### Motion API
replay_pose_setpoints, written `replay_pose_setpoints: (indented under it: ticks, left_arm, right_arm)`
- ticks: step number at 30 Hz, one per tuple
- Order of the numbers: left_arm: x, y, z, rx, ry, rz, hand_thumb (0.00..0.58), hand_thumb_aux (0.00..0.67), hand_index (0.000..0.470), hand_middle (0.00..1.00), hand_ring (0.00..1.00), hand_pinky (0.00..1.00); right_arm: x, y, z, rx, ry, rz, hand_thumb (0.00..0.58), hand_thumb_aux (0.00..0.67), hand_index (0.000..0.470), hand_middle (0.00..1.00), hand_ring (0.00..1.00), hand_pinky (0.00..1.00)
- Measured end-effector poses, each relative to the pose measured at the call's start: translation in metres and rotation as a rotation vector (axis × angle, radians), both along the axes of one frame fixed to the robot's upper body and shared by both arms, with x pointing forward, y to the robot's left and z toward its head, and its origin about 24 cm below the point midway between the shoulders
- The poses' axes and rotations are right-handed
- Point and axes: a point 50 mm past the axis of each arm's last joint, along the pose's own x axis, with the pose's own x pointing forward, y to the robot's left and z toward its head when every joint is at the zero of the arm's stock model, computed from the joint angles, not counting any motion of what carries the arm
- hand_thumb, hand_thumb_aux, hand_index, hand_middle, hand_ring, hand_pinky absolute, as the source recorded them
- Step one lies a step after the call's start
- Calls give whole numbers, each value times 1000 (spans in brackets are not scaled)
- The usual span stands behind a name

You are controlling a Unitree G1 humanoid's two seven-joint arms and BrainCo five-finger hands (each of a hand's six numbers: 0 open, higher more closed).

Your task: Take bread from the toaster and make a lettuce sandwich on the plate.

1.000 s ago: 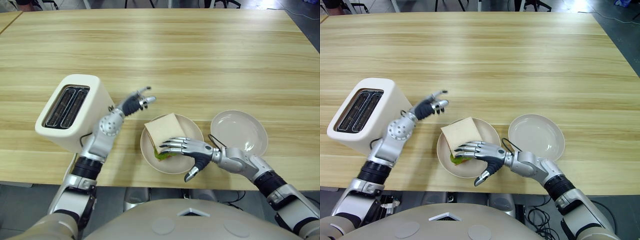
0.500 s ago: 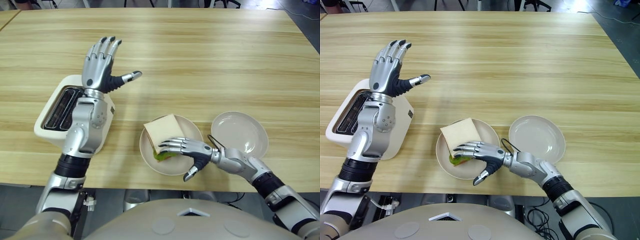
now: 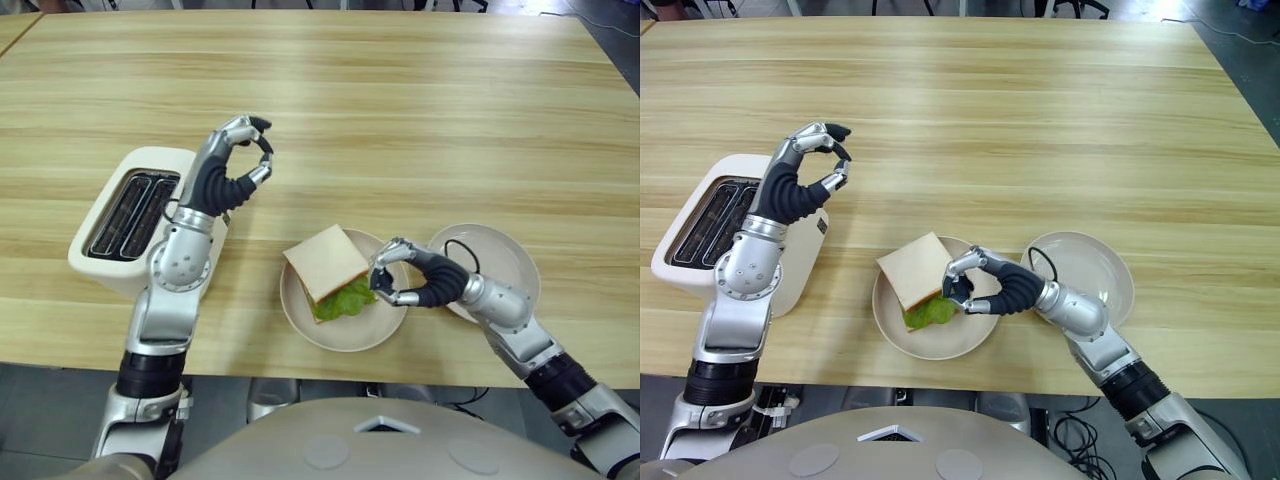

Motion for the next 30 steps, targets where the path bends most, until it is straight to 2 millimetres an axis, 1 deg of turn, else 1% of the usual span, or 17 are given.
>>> replay_pose_setpoints:
  ticks: [3,5,6,8,10,13,15,17,21,25,28,30]
  left_arm:
    - [-12,1,3,-42,30,-66,580,670,460,1000,1000,1000]
    - [-24,-2,2,-74,82,-171,580,670,460,1000,1000,1000]
    - [-32,-4,0,-68,133,-250,580,670,460,1000,1000,1000]
    - [-52,-6,-12,-64,290,-430,580,670,460,1000,1000,1000]
    - [-66,-7,-27,-77,436,-549,580,670,460,1000,1000,1000]
    - [-88,-10,-48,-73,640,-698,580,670,460,1000,1000,1000]
    - [-104,-15,-66,-27,788,-788,580,670,460,1000,1000,1000]
    - [-114,-15,-80,11,890,-819,580,670,460,1000,1000,1000]
    - [-120,-14,-93,75,983,-852,580,670,460,1000,1000,1000]
    - [-119,-14,-106,164,1032,-849,580,670,460,1000,1000,1000]
    - [-121,-16,-115,206,1066,-850,580,670,460,1000,1000,1000]
    - [-115,-15,-124,283,1061,-807,580,670,460,1000,1000,1000]
  right_arm:
    - [-1,-9,6,81,83,-5,580,670,460,1000,1000,1000]
    - [-4,-13,6,133,183,31,580,670,460,1000,1000,1000]
    - [-8,-17,4,149,251,70,580,670,460,1000,1000,1000]
    - [-19,-25,-7,132,403,153,580,670,460,1000,1000,1000]
    - [-27,-29,-17,112,504,211,580,670,460,1000,1000,1000]
    - [-36,-32,-30,0,578,293,580,670,460,1000,1000,1000]
    - [-44,-36,-45,-157,614,322,580,670,460,1000,1000,1000]
    - [-51,-39,-57,-264,642,342,580,670,460,1000,1000,1000]
    - [-58,-39,-68,-404,648,384,580,670,460,1000,1000,1000]
    - [-61,-38,-76,-519,624,390,580,670,460,1000,1000,1000]
    - [-63,-41,-85,-630,600,384,580,670,460,1000,1000,1000]
    - [-60,-43,-92,-717,552,343,580,670,460,1000,1000,1000]
